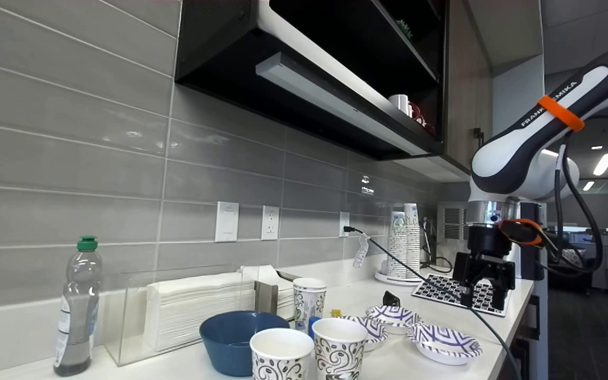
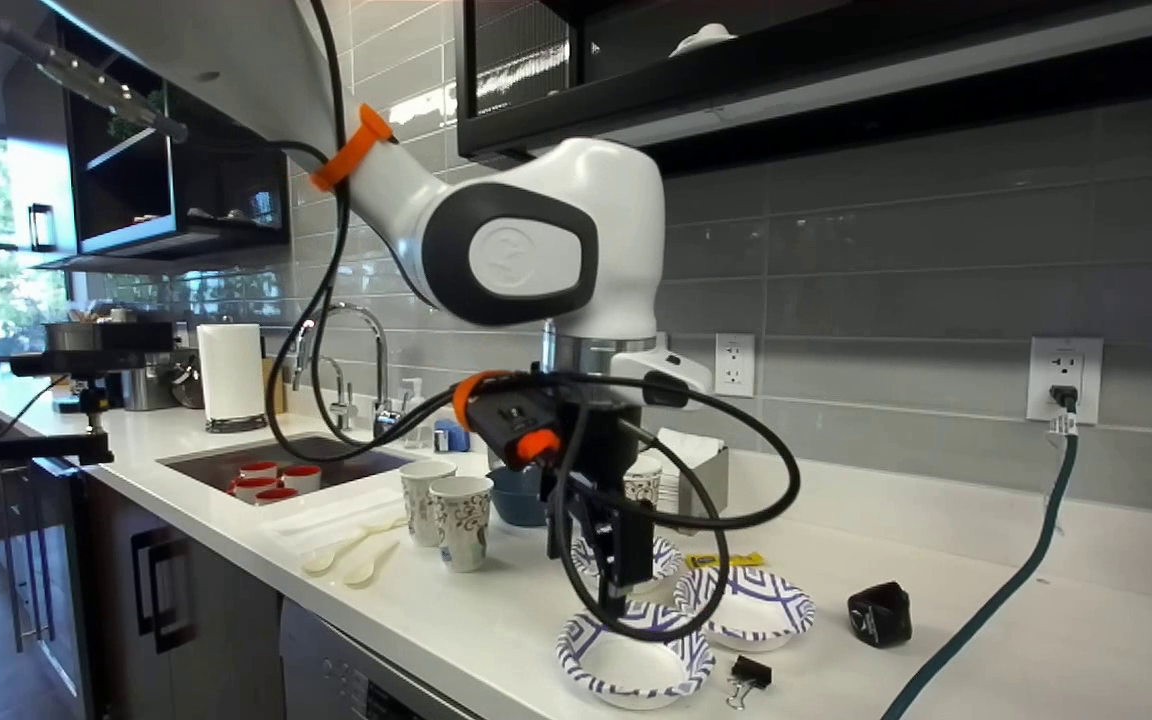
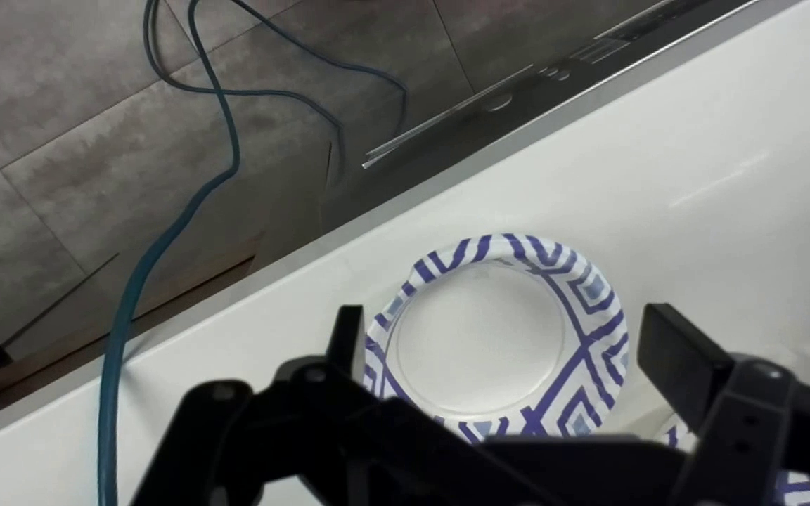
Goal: Stack up the white plastic plates
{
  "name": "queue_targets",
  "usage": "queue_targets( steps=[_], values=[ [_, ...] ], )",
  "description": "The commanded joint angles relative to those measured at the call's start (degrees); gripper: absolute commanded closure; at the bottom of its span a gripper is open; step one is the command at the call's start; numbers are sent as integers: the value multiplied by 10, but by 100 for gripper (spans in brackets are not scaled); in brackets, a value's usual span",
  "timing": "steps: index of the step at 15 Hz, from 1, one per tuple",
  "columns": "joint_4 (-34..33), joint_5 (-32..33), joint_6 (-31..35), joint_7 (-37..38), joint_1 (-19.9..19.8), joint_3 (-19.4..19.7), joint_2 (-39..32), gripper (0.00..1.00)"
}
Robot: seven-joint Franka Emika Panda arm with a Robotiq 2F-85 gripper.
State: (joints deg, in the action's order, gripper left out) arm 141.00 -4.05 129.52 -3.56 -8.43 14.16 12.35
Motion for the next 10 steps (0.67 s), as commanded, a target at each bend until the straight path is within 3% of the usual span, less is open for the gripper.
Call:
queue_targets(
  steps=[1,10],
  values=[
    [-27,-38,18,-15,-11,8,-53,0],
    [-64,-112,80,-19,-27,5,-154,0]
  ],
)
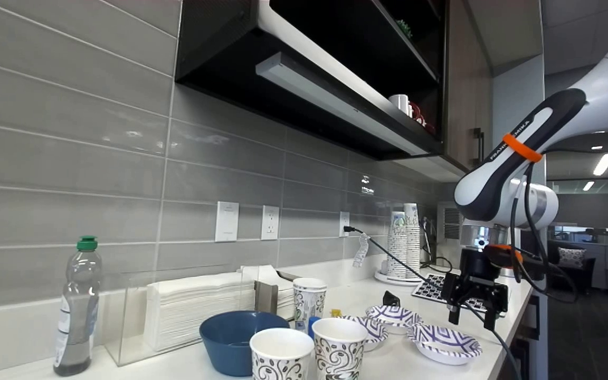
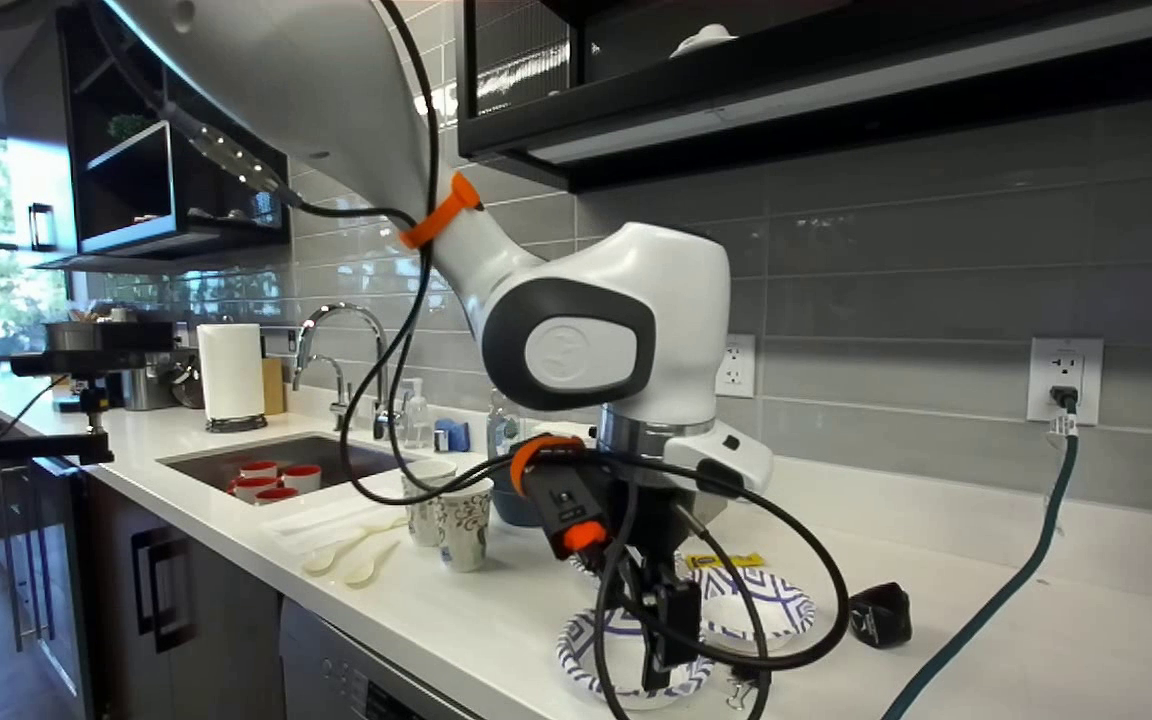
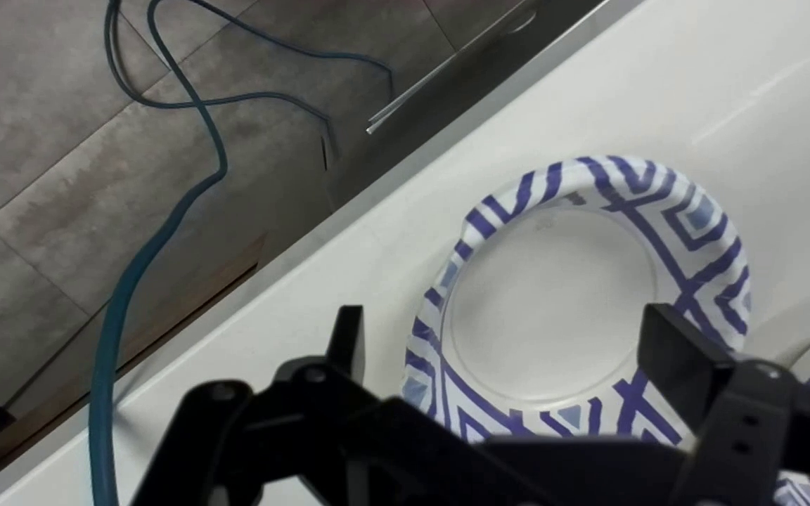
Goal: Stack up the white plastic plates
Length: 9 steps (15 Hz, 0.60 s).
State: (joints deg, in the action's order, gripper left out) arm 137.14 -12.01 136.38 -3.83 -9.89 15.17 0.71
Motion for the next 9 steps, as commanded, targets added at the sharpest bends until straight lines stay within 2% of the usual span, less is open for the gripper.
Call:
queue_targets(
  steps=[1,2,3,5,9],
  values=[
    [-30,-37,15,-17,-15,-7,-46,0],
    [-33,-42,16,-17,-17,-8,-52,0],
    [-37,-45,18,-18,-20,-9,-59,24],
    [-44,-49,19,-18,-24,-10,-69,32],
    [-53,-52,20,-17,-30,-13,-81,62]
  ],
)
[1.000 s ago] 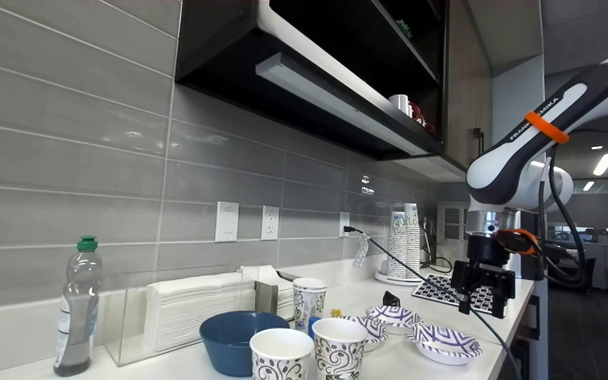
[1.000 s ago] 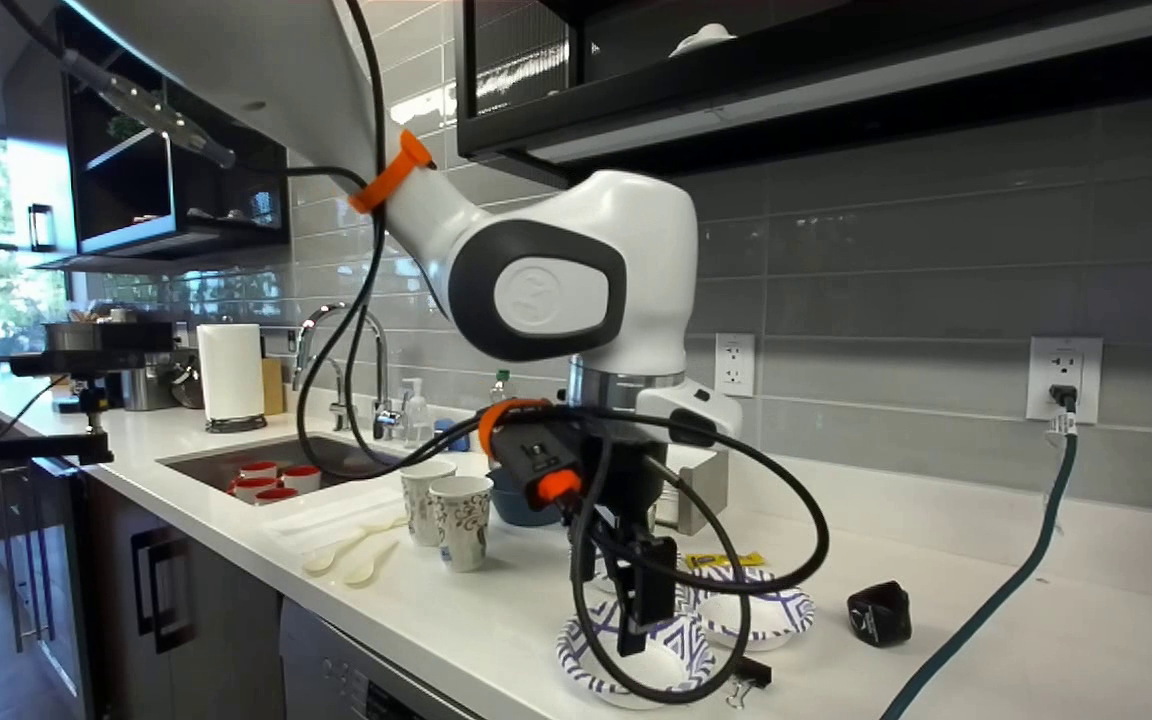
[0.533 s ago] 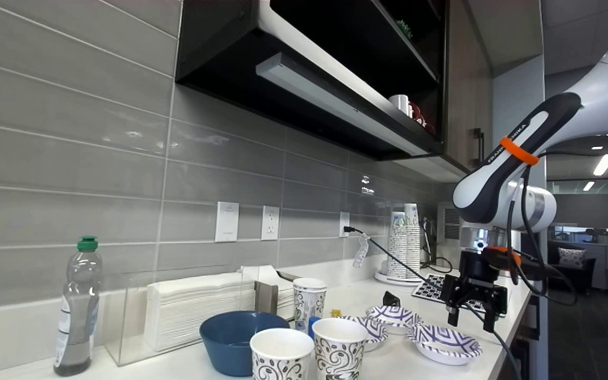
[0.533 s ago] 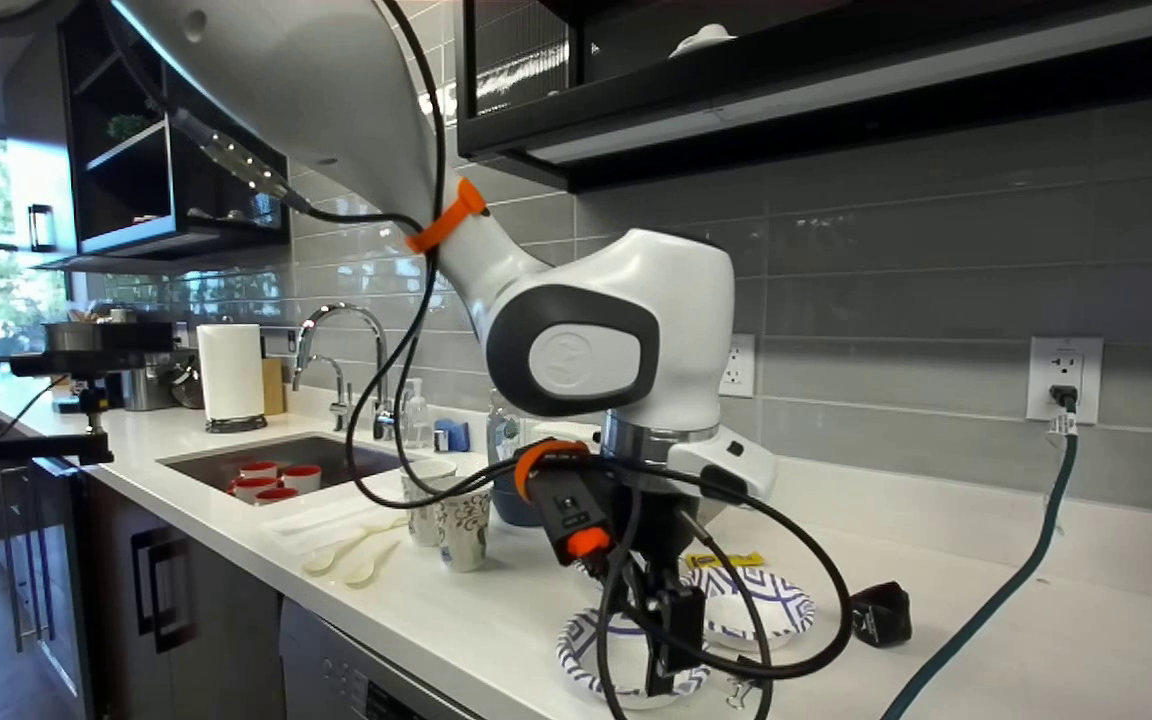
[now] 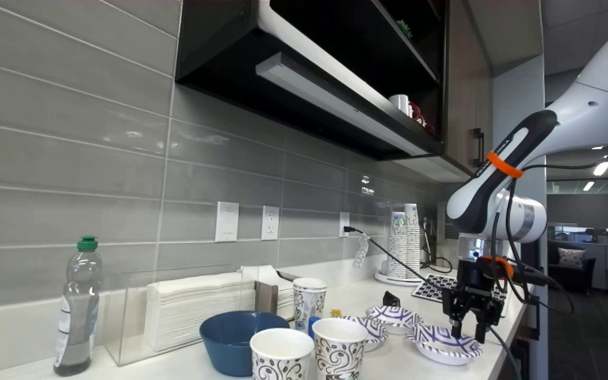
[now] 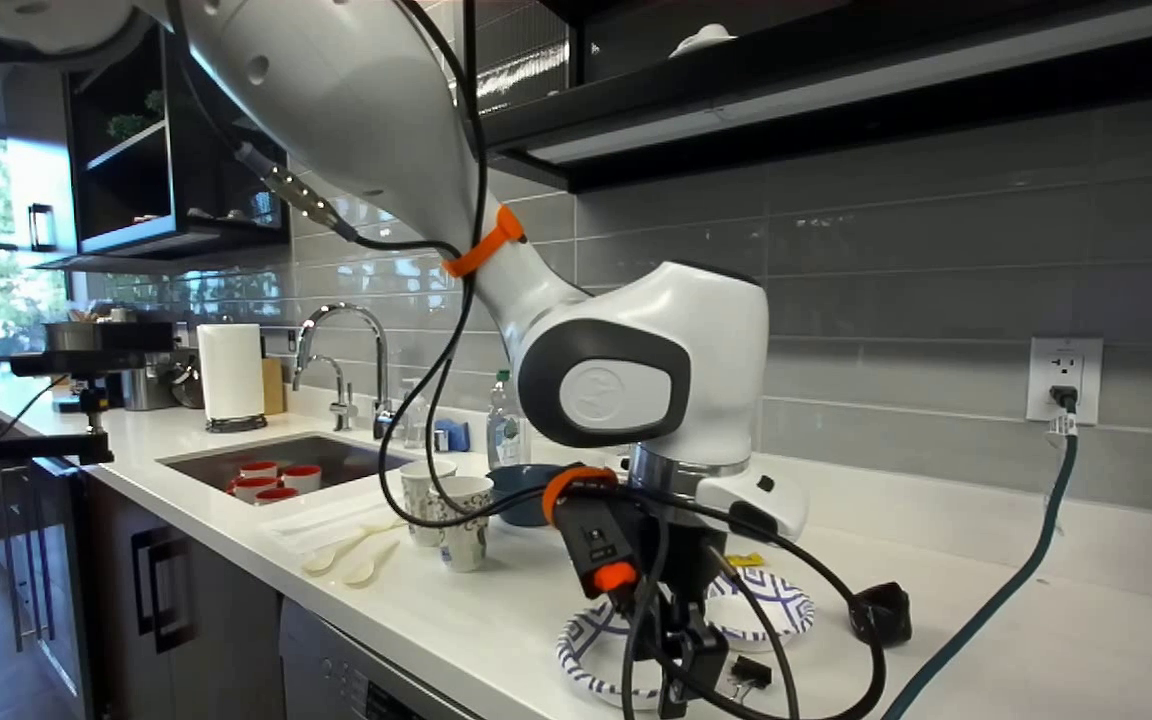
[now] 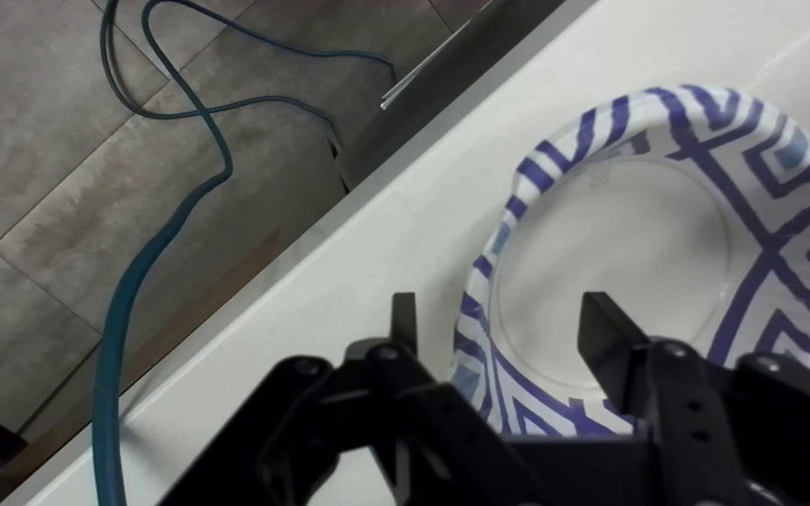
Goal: Stack up the white plastic plates
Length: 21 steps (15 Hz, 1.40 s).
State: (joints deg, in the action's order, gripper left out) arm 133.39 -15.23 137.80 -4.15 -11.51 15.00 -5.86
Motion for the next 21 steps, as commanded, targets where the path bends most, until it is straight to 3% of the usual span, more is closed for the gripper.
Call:
queue_targets(
  steps=[1,4,6,21],
  values=[
    [-17,-20,5,-14,-15,-12,-17,68],
    [-19,-21,4,-14,-18,-12,-19,91],
    [-19,-22,1,-16,-20,-12,-17,100],
    [-4,-69,-65,-115,-30,-5,65,99]
  ],
)
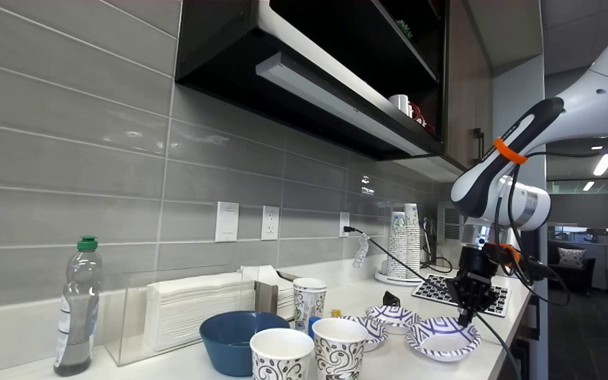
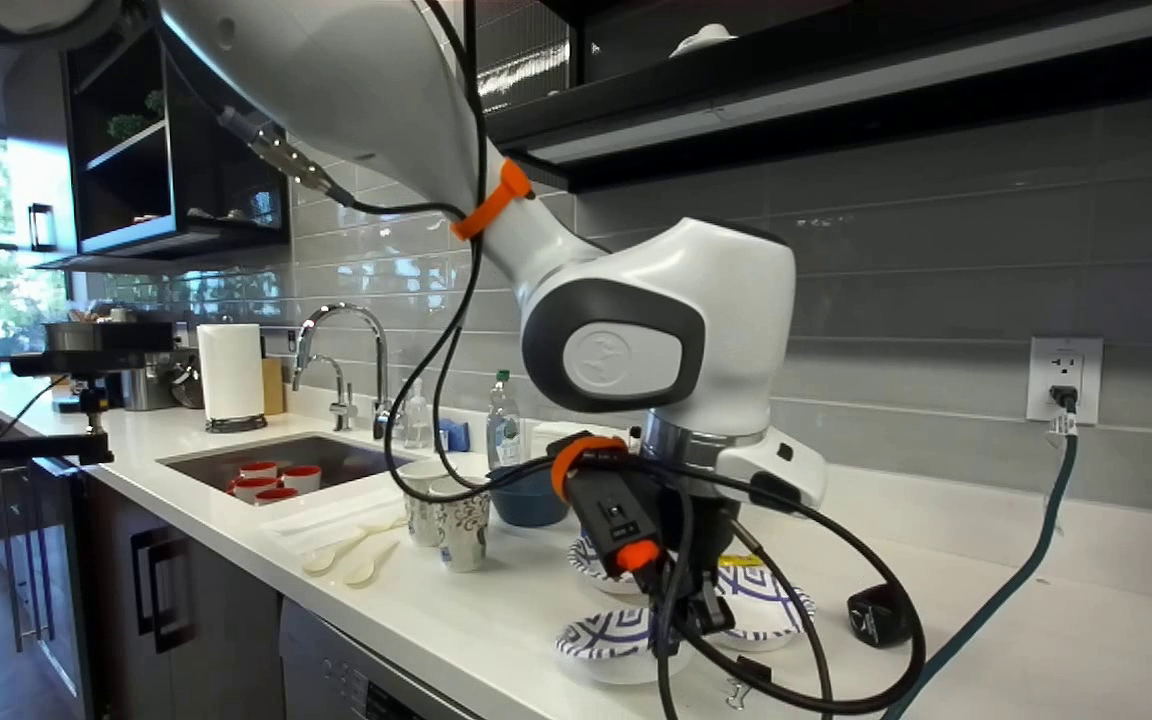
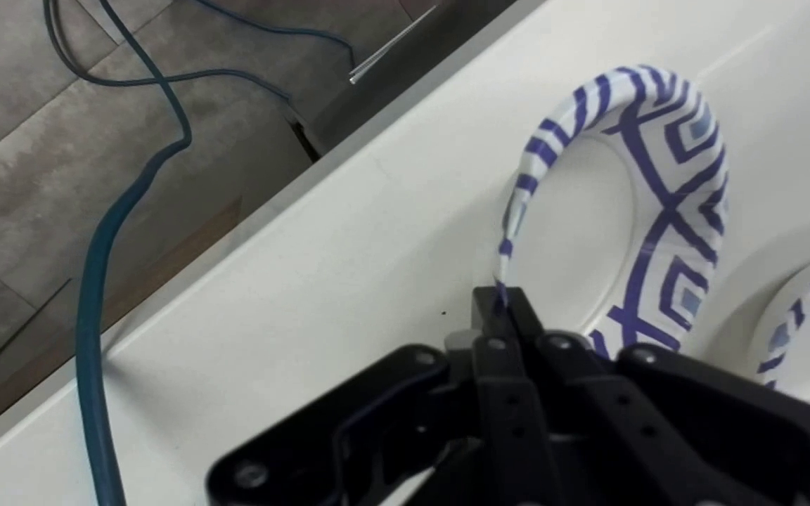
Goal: Stack up the white plastic plates
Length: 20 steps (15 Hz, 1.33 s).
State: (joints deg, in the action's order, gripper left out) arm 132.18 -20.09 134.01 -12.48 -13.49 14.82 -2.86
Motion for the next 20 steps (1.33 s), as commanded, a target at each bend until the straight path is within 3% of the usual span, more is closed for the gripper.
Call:
queue_targets(
  steps=[1,9,20],
  values=[
    [8,-22,-36,-39,-10,-2,44,99],
    [-31,-118,-88,-98,1,15,69,99],
    [-153,-288,-79,-95,-32,14,-69,99]
  ],
)
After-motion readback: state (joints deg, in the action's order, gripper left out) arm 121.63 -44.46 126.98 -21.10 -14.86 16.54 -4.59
